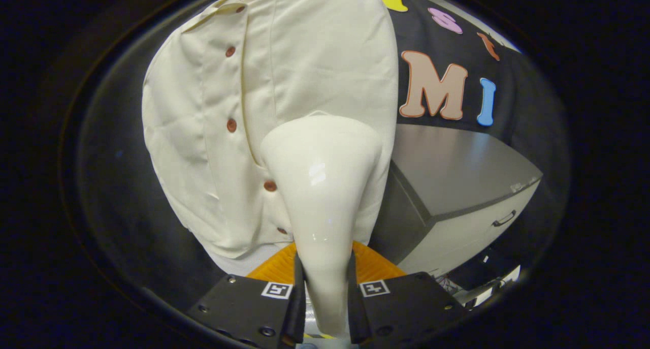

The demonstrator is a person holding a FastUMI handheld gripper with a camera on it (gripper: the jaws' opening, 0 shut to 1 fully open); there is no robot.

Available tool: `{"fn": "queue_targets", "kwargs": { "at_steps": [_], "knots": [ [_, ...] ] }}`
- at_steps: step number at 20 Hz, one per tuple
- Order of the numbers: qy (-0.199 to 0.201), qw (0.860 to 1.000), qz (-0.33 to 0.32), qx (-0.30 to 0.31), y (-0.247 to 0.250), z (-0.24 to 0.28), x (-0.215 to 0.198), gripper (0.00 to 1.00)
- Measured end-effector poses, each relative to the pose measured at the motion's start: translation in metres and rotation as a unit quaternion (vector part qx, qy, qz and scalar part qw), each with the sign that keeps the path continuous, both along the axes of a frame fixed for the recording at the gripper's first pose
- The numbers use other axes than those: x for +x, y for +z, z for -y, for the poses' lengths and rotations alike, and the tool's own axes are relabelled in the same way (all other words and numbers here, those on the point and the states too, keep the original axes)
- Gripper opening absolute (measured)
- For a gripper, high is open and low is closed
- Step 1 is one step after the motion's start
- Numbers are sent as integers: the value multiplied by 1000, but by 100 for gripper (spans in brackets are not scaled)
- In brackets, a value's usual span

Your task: Iron the clothes twice with a garment steamer, once on the left side and once on the right side.

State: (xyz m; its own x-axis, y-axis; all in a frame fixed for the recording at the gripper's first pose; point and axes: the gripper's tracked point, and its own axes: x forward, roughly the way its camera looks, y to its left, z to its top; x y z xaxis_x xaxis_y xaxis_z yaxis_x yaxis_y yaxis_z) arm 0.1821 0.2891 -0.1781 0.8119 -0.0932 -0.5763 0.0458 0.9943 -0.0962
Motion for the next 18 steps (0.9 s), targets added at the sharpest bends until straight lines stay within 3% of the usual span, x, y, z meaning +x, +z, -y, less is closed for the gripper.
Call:
{"fn": "queue_targets", "kwargs": {
  "at_steps": [12,18],
  "knots": [
    [-21,997,-69,-1,-87,7,-24,34],
    [-11,997,-73,-7,-111,3,-48,34]
  ]
}}
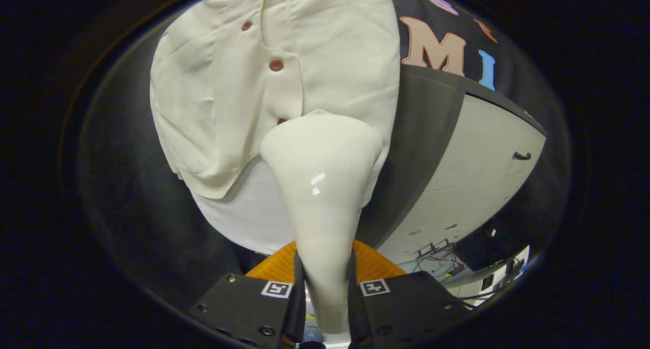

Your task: Iron the clothes twice with a garment steamer, once on the left side and once on the right side.

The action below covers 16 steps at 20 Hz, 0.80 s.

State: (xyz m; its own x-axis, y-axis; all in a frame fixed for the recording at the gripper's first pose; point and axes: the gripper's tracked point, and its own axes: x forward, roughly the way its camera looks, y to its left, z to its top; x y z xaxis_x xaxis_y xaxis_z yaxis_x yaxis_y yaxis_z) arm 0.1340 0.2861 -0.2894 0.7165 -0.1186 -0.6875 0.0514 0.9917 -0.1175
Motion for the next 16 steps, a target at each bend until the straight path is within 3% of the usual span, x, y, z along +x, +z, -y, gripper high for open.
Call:
{"fn": "queue_targets", "kwargs": {
  "at_steps": [8,16],
  "knots": [
    [-7,1000,18,4,-1,-7,-45,34],
    [-4,998,60,11,40,-13,-81,34]
  ]
}}
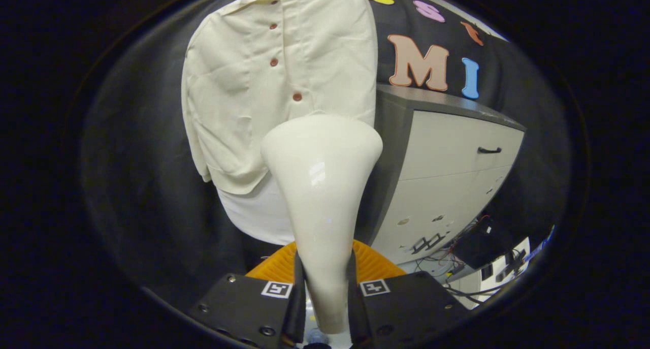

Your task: Iron the clothes twice with a garment steamer, once on the left side and once on the right side.

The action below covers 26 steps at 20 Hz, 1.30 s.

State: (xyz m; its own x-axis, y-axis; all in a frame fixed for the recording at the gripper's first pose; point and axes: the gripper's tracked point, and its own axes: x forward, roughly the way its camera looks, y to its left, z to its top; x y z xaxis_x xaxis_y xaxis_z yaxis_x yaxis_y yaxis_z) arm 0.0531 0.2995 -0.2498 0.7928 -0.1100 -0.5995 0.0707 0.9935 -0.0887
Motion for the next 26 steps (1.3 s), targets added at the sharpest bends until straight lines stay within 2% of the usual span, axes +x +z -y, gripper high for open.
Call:
{"fn": "queue_targets", "kwargs": {
  "at_steps": [16,21,26],
  "knots": [
    [56,993,96,30,134,-5,-44,34],
    [54,988,133,49,191,21,-59,33],
    [31,983,168,65,229,67,-74,33]
  ]
}}
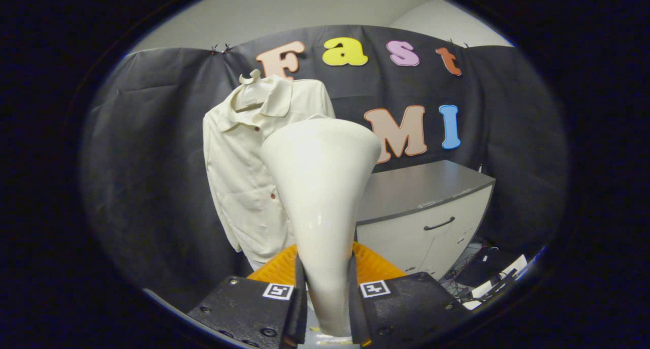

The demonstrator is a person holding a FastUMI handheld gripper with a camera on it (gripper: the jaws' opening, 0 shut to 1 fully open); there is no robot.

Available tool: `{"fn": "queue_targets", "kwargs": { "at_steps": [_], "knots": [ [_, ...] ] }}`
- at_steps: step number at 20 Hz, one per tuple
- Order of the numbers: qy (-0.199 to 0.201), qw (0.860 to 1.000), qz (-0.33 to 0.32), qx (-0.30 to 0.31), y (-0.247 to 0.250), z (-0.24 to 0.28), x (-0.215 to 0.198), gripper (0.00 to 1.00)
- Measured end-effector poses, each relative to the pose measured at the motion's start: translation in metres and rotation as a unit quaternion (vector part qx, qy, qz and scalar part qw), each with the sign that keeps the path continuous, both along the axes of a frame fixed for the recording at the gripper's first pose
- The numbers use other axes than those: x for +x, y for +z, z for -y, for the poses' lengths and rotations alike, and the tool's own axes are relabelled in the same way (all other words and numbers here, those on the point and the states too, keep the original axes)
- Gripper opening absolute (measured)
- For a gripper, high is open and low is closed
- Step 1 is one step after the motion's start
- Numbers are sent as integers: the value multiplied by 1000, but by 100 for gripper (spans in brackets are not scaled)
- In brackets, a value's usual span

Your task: Iron the clothes twice with a garment steamer, once on the left side and once on the right side.

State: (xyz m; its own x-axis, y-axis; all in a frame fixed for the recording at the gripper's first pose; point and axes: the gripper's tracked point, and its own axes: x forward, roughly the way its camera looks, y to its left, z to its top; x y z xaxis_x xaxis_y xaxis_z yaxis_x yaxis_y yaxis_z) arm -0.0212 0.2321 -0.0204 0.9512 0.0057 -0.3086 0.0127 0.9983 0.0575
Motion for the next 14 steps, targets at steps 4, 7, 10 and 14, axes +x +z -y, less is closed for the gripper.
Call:
{"fn": "queue_targets", "kwargs": {
  "at_steps": [4,7,10,14],
  "knots": [
    [-28,999,15,0,14,49,-13,33],
    [-43,999,23,-2,21,81,-21,33],
    [-50,998,32,0,25,107,-27,33],
    [-54,998,29,6,26,129,-24,33]
  ]
}}
